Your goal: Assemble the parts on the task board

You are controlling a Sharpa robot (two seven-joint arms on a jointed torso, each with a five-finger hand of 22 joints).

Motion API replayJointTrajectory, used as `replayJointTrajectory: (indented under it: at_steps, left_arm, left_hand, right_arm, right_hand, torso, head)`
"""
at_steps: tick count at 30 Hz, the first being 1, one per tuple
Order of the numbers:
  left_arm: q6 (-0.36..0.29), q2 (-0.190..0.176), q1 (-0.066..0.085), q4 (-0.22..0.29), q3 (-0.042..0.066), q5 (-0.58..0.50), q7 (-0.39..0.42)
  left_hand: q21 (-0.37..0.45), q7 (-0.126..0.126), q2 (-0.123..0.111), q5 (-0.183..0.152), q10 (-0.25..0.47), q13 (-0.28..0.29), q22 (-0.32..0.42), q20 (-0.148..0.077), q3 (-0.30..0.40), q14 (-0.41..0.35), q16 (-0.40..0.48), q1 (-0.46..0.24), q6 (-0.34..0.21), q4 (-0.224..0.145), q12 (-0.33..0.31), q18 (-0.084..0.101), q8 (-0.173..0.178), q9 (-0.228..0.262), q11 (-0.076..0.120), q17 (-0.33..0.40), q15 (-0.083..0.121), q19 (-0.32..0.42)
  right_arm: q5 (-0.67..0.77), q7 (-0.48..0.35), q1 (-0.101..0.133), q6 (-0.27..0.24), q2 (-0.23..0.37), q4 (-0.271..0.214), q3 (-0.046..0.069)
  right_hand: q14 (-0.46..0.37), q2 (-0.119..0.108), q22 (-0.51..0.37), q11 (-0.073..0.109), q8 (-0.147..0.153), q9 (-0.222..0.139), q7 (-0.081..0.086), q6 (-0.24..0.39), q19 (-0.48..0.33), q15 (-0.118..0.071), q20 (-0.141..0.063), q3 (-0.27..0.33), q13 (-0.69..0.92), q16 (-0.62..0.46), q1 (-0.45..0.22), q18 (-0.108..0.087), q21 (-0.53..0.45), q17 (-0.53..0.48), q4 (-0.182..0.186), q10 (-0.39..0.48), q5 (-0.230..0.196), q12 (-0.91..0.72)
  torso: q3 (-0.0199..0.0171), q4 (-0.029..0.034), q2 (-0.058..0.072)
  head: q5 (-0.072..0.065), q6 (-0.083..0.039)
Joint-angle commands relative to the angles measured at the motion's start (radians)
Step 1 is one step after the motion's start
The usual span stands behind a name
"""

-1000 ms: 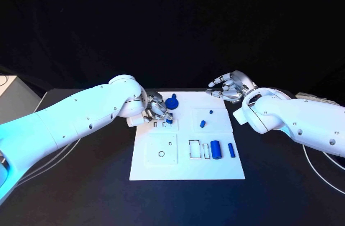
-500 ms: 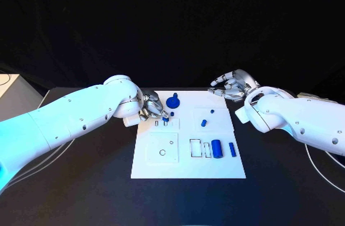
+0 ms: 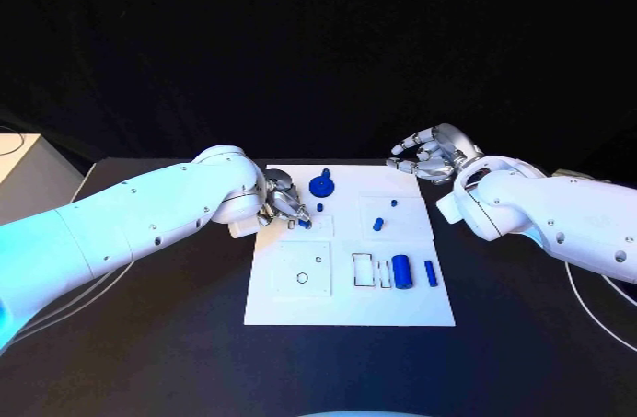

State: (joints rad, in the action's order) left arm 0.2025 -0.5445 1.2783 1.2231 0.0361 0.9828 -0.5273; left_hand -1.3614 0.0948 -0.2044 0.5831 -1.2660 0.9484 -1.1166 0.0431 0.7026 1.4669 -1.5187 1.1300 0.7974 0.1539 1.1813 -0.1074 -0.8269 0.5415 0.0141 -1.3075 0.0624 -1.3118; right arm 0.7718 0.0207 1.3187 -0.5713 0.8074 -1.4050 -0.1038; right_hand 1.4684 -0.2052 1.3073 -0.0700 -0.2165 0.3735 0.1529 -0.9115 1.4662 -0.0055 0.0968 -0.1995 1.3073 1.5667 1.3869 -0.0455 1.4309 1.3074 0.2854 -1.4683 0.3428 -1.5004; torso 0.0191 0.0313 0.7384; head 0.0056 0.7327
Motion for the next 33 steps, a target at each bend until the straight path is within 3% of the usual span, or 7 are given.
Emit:
replayJointTrajectory:
  at_steps: [1,14,33]
  left_arm:
    - [-0.028,0.006,0.000,0.000,-0.004,0.031,0.007]
    - [-0.036,0.021,0.000,-0.008,-0.013,0.047,0.006]
    - [0.001,0.020,0.000,-0.008,-0.015,0.058,0.002]
  left_hand:
    - [-0.003,-0.029,0.010,0.005,-0.008,0.001,-0.001,-0.003,0.157,0.076,-0.004,0.003,0.037,-0.162,0.006,0.012,-0.002,0.105,-0.002,-0.171,0.009,-0.007]
    - [-0.003,-0.029,0.010,0.005,-0.008,0.001,-0.001,-0.003,0.157,0.076,-0.004,0.003,0.037,-0.162,0.006,0.012,-0.002,0.105,-0.002,-0.171,0.009,-0.007]
    - [-0.004,-0.030,0.010,0.006,-0.010,0.000,-0.002,-0.004,0.156,0.076,-0.003,0.001,0.039,-0.163,0.005,0.012,0.000,0.106,-0.001,-0.170,0.010,-0.007]
  right_arm:
    - [0.012,-0.006,-0.001,0.002,0.000,0.000,0.000]
    - [0.016,-0.007,-0.001,0.002,0.000,-0.001,0.000]
    - [0.016,-0.005,-0.001,0.004,0.002,-0.004,0.000]
  right_hand:
    - [0.102,0.000,0.113,0.001,-0.003,0.001,0.000,0.007,0.052,-0.003,-0.007,-0.004,0.194,0.004,-0.007,0.006,-0.002,0.263,0.001,-0.023,0.005,0.002]
    - [0.102,0.000,0.113,0.001,-0.003,0.001,0.000,0.007,0.052,-0.003,-0.007,-0.004,0.194,0.004,-0.007,0.006,-0.002,0.263,0.001,-0.023,0.005,0.002]
    - [0.102,0.000,0.113,0.001,-0.003,0.001,0.000,0.007,0.052,-0.003,-0.007,-0.004,0.194,0.004,-0.007,0.006,-0.002,0.263,0.001,-0.023,0.005,0.002]
  torso:
    - [0.0001,-0.0009,0.001]
    - [0.0008,-0.0012,0.001]
    - [0.0019,-0.0013,0.001]
  head:
    - [0.001,0.001]
    - [0.001,0.003]
    - [0.000,0.008]
